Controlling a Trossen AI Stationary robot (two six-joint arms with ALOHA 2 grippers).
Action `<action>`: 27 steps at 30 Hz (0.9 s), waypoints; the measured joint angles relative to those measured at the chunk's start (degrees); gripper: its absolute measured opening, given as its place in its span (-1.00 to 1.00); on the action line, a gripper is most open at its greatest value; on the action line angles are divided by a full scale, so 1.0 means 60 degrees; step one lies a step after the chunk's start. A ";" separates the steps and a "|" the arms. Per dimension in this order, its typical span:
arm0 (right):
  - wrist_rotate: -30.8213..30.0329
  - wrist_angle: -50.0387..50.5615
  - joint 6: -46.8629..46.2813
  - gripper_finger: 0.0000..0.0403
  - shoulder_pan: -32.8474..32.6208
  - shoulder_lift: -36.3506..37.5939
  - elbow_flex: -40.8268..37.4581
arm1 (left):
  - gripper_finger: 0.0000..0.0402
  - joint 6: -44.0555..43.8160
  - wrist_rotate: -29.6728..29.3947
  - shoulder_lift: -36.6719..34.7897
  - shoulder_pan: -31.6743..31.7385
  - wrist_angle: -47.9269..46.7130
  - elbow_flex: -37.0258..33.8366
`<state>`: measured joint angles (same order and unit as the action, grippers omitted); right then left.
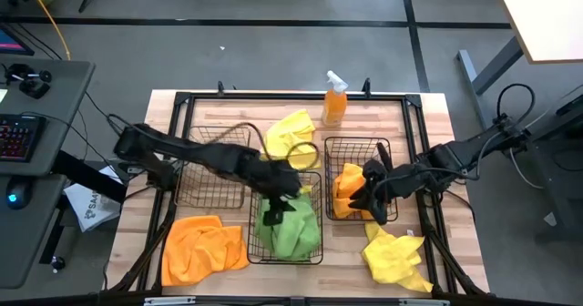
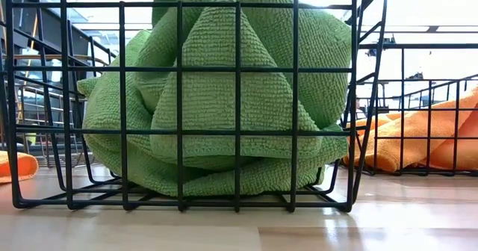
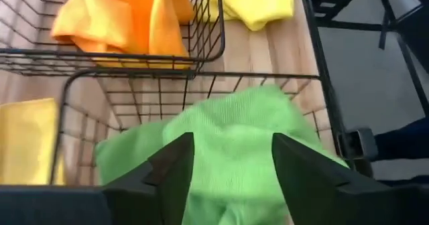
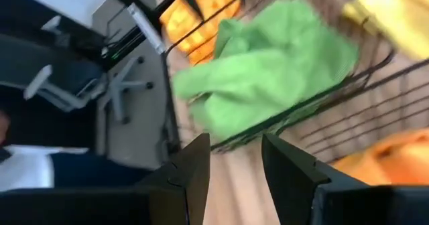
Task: Sort microfiber towel by color & place in baskets
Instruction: Put the green towel into the middle wire basket, then put the bottom yellow towel into the left wire basket
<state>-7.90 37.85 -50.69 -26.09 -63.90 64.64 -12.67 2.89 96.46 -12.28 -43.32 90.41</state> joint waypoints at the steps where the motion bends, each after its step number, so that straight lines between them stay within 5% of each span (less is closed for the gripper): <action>1: 0.0300 0.0001 -0.0231 -0.36 0.0045 0.0000 0.0000 | -0.03 0.0040 0.0004 -0.0232 0.0025 -0.0291 0.0000; 7: 0.2069 0.0282 -0.3063 -0.36 -0.1081 -0.0404 -0.0099 | 0.02 -0.0694 -0.0486 -0.1834 0.0074 -0.2146 -0.0020; 13: 0.2115 0.0345 -0.5490 -0.30 -0.3120 -0.1690 -0.0127 | 0.02 -0.2114 -0.1865 -0.3395 -0.0533 -0.1464 -0.0801; 18: 0.2389 0.0998 -0.6981 -0.03 -0.3775 -0.2903 -0.0124 | 0.02 -0.2551 -0.3115 -0.4026 -0.0867 -0.1168 -0.1230; 23: 0.3188 0.2942 -0.8003 0.29 -0.3750 -0.4430 -0.0135 | 0.02 -0.2462 -0.3153 -0.4043 -0.0822 -0.1088 -0.1243; 27: 0.3898 0.2808 -0.7567 0.42 -0.3722 -0.5543 -0.0135 | 0.02 -0.2462 -0.3107 -0.4047 -0.0826 -0.1079 -0.1246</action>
<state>15.49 54.69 -96.09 -48.42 -97.15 63.83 -27.44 -15.75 72.18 -17.23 -49.80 82.94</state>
